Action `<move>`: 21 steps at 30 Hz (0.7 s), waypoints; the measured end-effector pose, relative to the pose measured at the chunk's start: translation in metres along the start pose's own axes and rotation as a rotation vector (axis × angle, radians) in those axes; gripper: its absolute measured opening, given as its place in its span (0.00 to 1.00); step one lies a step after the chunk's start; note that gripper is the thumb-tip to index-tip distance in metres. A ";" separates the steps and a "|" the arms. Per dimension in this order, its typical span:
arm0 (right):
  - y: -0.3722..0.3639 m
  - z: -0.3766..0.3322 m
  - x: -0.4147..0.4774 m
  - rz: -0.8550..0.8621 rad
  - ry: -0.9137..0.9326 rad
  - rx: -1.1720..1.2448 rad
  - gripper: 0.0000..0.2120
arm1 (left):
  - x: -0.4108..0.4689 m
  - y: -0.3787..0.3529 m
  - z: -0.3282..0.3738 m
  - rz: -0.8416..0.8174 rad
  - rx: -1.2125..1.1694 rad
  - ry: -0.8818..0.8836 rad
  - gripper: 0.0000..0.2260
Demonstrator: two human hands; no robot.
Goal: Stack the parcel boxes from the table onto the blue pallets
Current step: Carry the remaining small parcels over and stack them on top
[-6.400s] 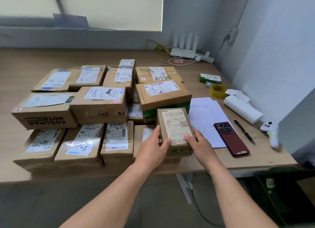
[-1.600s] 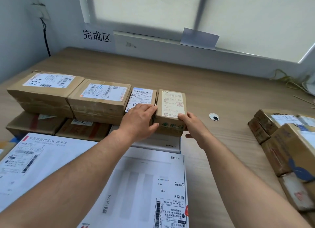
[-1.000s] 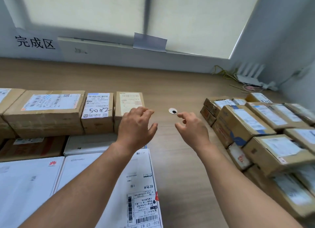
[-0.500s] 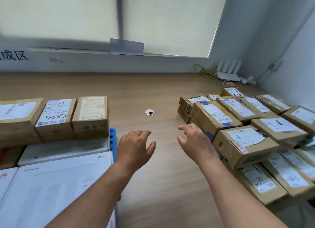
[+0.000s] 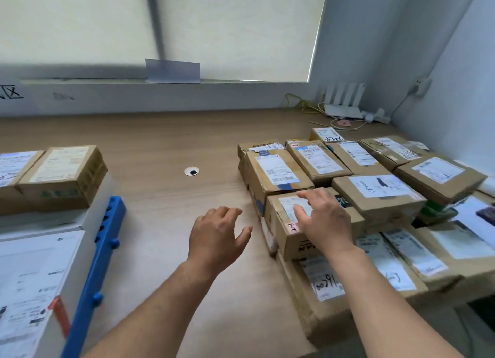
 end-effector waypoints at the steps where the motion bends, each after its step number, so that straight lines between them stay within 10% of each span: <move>1: 0.004 0.014 0.003 0.003 -0.008 -0.002 0.15 | 0.003 -0.005 0.011 -0.005 -0.010 0.004 0.21; 21: 0.010 0.144 0.008 -0.015 -0.327 0.210 0.14 | 0.025 -0.069 0.070 -0.153 -0.359 0.425 0.23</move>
Point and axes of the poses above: each hand's wrist, its own x-axis towards the middle knuckle, its own y-axis out of the back of the hand, z = x × y, the point moved 7 cm from there along x, towards the middle knuckle, and after that the axes turned 9 degrees about -y, right-handed, at the moved point
